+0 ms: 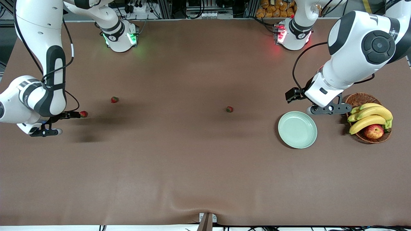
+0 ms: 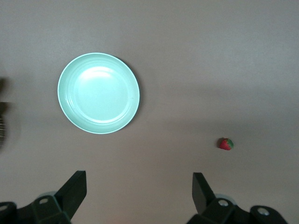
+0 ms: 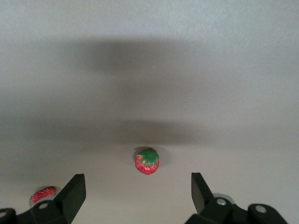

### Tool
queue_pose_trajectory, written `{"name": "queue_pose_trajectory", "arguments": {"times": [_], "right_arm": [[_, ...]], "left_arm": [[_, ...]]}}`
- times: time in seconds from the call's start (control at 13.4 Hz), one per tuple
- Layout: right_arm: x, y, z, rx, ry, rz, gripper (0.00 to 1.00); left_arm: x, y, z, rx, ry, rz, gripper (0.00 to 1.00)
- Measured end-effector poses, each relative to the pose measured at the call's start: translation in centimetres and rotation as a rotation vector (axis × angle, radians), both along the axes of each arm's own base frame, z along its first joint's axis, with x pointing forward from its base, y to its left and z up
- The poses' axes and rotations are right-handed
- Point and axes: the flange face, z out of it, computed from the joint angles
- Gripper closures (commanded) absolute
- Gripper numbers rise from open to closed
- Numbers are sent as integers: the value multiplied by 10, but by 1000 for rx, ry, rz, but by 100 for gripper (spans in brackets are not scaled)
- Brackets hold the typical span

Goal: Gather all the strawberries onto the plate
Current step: 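Grasp the middle strawberry with the left gripper while the right gripper grasps another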

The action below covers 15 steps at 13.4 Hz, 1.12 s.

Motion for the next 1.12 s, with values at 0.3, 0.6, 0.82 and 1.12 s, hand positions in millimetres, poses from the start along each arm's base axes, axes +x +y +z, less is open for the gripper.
{"name": "queue_pose_trajectory", "arguments": {"times": [0.3, 0.6, 0.82, 1.12], "right_arm": [[-22, -7, -25, 1, -28, -9, 13], [-27, -2, -35, 8, -39, -15, 24], [-31, 3, -42, 12, -33, -6, 26], [-43, 11, -61, 17, -55, -7, 37]], "left_arm": [[0, -26, -8, 35, -15, 15, 0], [-3, -116, -44, 58, -12, 0, 0], [7, -104, -41, 54, -20, 26, 0], [-1, -131, -57, 50, -15, 50, 0]]}}
